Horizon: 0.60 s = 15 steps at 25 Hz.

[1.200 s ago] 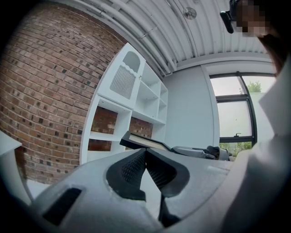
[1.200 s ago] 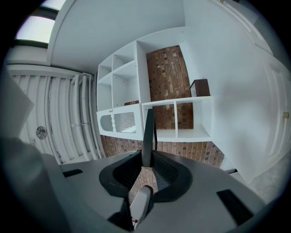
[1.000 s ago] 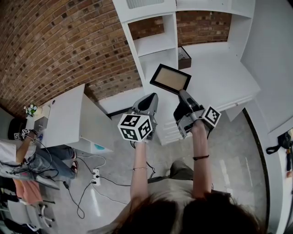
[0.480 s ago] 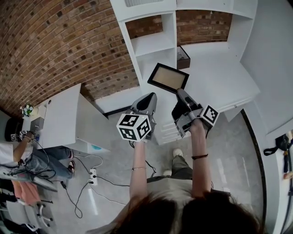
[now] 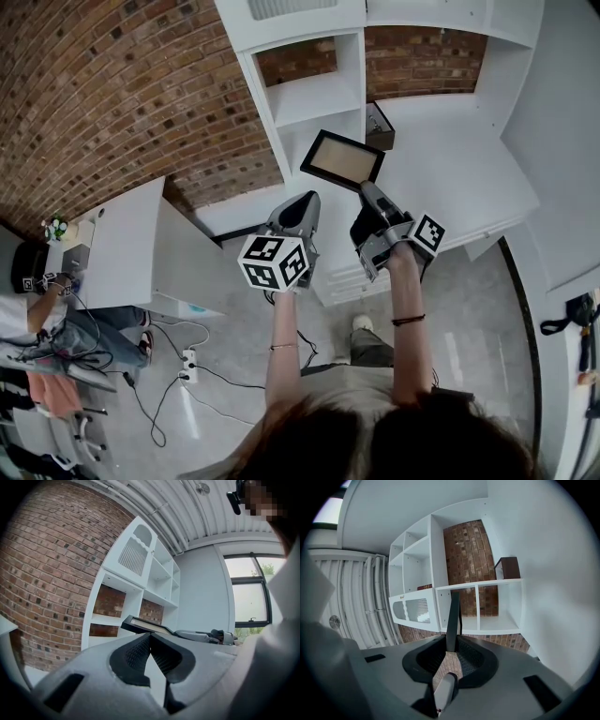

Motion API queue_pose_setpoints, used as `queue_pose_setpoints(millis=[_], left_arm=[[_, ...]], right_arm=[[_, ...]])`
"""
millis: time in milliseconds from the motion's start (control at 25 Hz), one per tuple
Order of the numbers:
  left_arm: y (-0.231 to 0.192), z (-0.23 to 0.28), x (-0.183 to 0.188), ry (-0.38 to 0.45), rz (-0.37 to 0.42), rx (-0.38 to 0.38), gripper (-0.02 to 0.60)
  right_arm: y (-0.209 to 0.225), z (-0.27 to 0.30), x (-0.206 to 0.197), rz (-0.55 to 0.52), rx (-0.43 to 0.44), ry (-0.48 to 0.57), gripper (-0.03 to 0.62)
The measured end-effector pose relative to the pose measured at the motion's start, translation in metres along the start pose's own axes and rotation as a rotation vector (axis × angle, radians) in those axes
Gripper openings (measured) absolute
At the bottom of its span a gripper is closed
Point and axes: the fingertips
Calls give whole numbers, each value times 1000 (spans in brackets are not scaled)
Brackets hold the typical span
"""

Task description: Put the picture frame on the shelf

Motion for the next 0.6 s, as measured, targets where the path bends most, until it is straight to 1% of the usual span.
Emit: queue_pose_setpoints(millis=[320, 600], left_arm=[[-16, 38, -5, 0, -12, 32, 11], [-26, 61, -8, -2, -17, 60, 11]], right_arm=[[13, 36, 24, 16, -6, -37, 71], [23, 56, 38, 33, -20, -67, 72]])
Point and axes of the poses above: the fingertips, and each gripper's own axes: z forward along the fingers, y to its right, x out of its top, and after that the axes turned 9 degrees about y, right-handed
